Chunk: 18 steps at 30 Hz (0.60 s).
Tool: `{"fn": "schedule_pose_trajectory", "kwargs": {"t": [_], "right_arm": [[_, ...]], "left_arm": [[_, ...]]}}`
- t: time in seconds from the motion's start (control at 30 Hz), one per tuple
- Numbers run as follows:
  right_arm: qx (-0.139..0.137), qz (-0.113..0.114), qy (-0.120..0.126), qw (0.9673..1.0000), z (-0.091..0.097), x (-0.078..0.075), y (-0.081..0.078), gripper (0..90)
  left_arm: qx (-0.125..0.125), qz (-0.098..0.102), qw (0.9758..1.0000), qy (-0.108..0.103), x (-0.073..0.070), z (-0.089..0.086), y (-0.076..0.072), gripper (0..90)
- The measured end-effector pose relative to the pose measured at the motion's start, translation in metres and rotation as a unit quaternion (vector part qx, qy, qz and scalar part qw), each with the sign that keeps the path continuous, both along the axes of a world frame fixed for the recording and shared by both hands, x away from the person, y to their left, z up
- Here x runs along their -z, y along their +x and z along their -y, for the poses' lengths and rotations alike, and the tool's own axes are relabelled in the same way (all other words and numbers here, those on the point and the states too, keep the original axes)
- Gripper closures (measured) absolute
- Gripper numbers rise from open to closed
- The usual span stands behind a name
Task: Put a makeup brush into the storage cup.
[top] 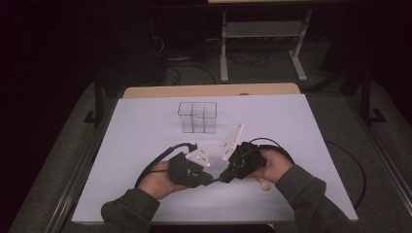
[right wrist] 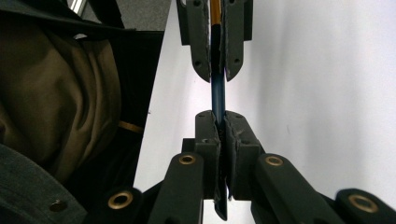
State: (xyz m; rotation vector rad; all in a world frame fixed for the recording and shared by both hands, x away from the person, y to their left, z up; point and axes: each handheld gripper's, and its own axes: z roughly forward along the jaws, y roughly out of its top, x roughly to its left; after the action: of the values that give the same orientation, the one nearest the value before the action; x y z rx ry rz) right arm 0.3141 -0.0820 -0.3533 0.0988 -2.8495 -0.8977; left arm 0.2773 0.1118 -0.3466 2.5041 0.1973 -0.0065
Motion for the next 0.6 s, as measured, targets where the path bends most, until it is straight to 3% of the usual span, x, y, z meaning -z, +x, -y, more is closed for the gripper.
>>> {"fn": "schedule_pose_trajectory", "kwargs": {"t": [0.33, 0.47, 0.6], "right_arm": [[0.017, 0.015, 0.017, 0.9996, 0.016, -0.003, -0.002, 84.1], [0.021, 0.016, 0.021, 0.9994, 0.02, -0.004, -0.002, 84.1], [0.02, 0.017, 0.029, 0.9992, 0.022, -0.006, -0.002, 84.1]], "left_arm": [[-0.019, -0.004, 0.9998, -0.004, 0.003, -0.016, 0.0, 71.8], [-0.029, -0.014, 0.9995, -0.006, 0.006, -0.022, 0.002, 73.1], [-0.029, -0.017, 0.9994, -0.007, 0.006, -0.025, 0.002, 80.2]]}}
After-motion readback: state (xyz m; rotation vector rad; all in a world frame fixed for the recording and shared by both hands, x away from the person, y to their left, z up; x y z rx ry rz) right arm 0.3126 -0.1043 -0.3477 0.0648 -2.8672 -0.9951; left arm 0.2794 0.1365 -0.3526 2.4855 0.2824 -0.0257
